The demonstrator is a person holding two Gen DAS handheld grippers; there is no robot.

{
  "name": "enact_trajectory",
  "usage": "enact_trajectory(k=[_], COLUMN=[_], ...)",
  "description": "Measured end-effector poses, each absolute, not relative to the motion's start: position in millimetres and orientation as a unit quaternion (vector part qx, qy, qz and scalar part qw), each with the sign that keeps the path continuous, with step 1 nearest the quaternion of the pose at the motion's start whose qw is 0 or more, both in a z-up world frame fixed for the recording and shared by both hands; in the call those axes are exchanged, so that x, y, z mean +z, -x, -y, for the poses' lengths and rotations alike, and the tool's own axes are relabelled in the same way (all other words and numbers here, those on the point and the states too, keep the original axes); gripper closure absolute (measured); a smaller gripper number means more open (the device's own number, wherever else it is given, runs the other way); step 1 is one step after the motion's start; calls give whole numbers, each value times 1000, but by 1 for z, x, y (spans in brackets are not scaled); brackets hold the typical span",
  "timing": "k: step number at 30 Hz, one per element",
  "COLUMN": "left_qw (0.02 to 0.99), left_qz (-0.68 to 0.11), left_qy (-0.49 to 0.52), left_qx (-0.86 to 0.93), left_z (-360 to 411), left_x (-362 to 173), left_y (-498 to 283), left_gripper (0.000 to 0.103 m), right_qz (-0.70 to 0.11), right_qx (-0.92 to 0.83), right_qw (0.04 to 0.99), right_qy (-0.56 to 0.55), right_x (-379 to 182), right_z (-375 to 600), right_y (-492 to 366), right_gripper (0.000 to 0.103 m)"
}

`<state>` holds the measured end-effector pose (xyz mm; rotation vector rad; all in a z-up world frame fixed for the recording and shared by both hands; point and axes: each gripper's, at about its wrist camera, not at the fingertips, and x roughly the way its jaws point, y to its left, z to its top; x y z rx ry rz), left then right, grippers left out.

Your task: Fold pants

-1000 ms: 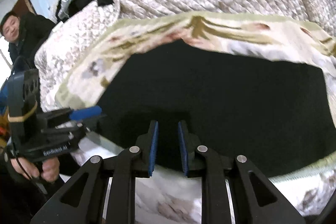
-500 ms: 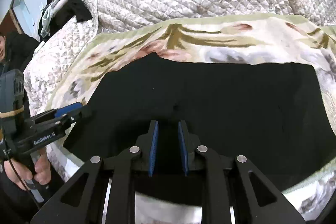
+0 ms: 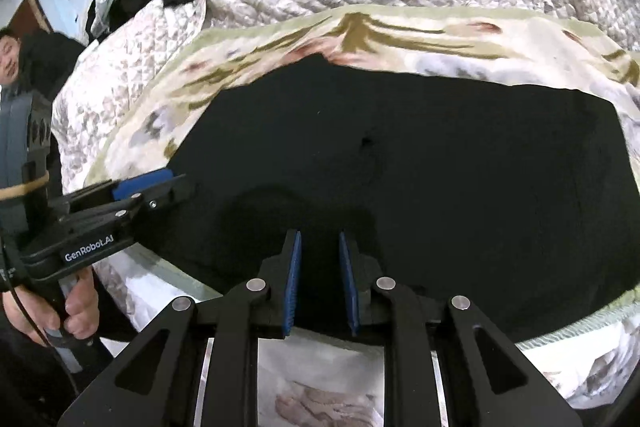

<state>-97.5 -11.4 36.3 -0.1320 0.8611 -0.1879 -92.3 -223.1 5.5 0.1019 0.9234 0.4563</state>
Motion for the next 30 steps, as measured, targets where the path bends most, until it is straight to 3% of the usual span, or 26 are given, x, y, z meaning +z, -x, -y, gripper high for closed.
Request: enact_trajectory(k=[3,6,7,20,26,30], left_qw=[901,901,901,903,904,906], left_qz=[-416,-417,-416,-409,-408,-404], left_qy=[67,65,67,80,84,91], left_qx=[-102,-104,-105,-107,-96,-86], left_z=[13,17,17,13,7,-1], left_x=[33,30,31,33,31,32], left_y=[100,99,99,99,96,96], left_gripper=[59,59,59,59,59,59], right_qz=[-439,-427,-422,-401,-373,-331], right_qx=[186,143,130,-25,-51,-51], right_qw=[875,883,884,841,846,878], right_qy=[-84,-134,-151,-363,-377,-342], right_x=[8,10,12,-16,-17,5], right_z=[250,286,296,405,411,401], right_y=[96,105,108,99,89,97], right_gripper=[78,44,42,42,42,53])
